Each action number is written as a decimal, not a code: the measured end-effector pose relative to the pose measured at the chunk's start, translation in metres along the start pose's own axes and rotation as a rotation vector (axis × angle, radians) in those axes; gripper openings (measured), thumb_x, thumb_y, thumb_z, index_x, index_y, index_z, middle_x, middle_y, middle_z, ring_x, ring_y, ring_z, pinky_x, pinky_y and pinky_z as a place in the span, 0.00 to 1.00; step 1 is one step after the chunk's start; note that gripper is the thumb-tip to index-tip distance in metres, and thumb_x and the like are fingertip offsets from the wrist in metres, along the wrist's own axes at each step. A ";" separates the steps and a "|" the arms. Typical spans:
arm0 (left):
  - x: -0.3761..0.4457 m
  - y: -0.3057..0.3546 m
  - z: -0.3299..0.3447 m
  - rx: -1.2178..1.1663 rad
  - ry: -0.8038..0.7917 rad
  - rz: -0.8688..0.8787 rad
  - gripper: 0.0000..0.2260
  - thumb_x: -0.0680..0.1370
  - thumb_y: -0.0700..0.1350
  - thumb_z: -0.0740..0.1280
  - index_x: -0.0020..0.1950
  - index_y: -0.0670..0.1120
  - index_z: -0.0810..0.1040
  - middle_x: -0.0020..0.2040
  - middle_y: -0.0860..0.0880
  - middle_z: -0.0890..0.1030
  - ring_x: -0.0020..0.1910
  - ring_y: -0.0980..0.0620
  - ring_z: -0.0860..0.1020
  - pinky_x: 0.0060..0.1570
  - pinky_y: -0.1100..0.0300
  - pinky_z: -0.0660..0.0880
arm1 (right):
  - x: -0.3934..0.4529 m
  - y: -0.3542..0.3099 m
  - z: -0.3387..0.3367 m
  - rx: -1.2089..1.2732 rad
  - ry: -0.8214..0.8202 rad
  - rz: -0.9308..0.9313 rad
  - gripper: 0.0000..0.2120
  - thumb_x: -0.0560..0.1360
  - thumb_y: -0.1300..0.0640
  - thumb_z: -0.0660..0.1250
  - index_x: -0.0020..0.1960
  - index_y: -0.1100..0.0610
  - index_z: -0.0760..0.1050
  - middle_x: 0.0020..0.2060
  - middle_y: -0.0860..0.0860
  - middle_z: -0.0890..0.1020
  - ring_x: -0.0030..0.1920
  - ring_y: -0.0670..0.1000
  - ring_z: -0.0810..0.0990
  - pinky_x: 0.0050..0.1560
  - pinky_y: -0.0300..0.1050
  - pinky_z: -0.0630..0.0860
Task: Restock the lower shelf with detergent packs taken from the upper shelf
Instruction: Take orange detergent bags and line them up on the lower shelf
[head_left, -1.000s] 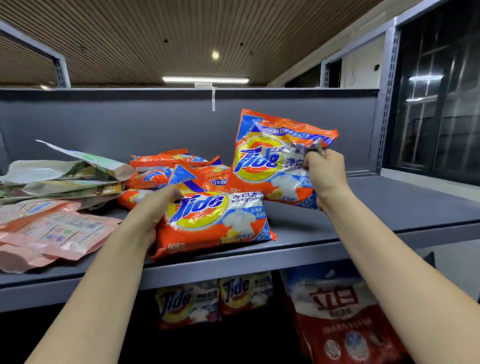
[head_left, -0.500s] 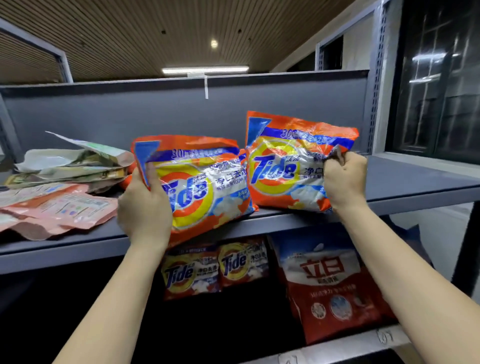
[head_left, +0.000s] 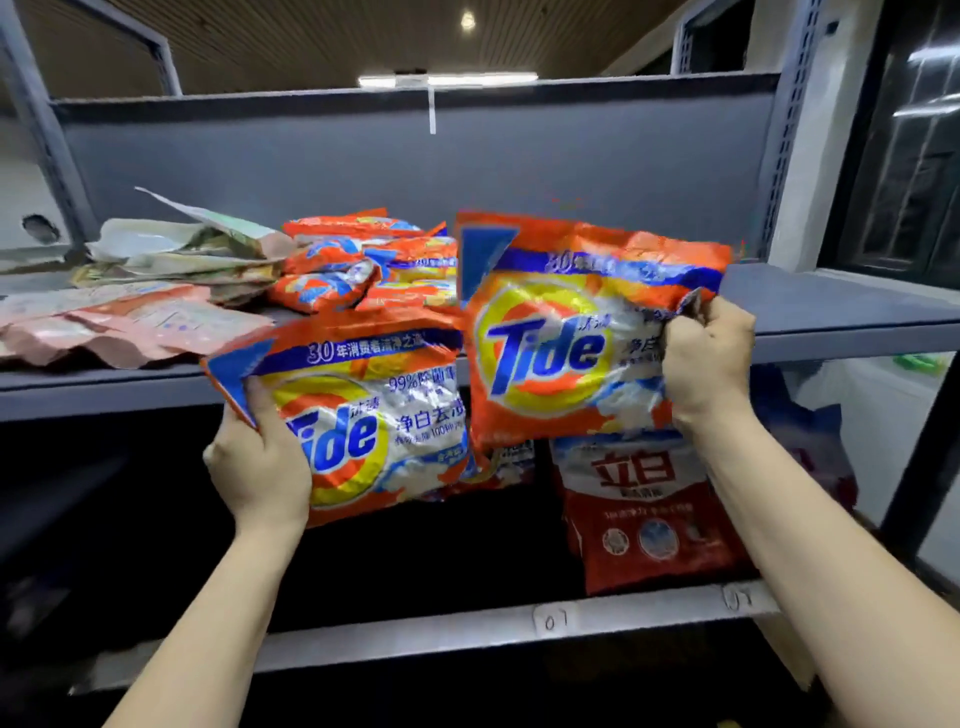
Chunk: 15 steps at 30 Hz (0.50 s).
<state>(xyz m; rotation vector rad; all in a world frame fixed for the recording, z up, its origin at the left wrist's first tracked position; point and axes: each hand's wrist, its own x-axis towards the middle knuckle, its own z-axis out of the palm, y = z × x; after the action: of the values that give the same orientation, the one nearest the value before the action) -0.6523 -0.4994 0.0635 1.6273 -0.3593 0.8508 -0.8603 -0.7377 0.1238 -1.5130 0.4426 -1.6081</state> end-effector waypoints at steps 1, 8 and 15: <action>-0.008 -0.006 -0.003 0.014 -0.020 -0.013 0.22 0.82 0.52 0.52 0.53 0.36 0.77 0.45 0.31 0.80 0.45 0.30 0.77 0.40 0.50 0.66 | -0.009 0.005 -0.002 -0.016 -0.041 -0.011 0.06 0.64 0.65 0.54 0.29 0.64 0.65 0.25 0.45 0.66 0.26 0.42 0.61 0.27 0.38 0.57; -0.049 -0.035 -0.020 0.161 -0.087 -0.106 0.24 0.83 0.57 0.50 0.54 0.40 0.76 0.36 0.43 0.77 0.35 0.39 0.75 0.38 0.56 0.67 | -0.062 0.069 -0.021 -0.171 -0.195 0.104 0.10 0.67 0.69 0.56 0.31 0.62 0.73 0.27 0.52 0.74 0.31 0.49 0.69 0.33 0.41 0.65; -0.063 -0.059 -0.013 0.215 -0.263 -0.239 0.19 0.82 0.58 0.52 0.48 0.45 0.74 0.36 0.46 0.79 0.36 0.45 0.80 0.41 0.52 0.77 | -0.082 0.115 -0.027 -0.314 -0.158 0.283 0.09 0.65 0.68 0.54 0.35 0.69 0.72 0.28 0.64 0.73 0.31 0.52 0.64 0.35 0.46 0.62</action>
<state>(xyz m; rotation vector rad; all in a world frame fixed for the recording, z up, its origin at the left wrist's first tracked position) -0.6609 -0.4866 -0.0223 1.9454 -0.2540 0.5080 -0.8551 -0.7477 -0.0191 -1.7068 0.8106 -1.2295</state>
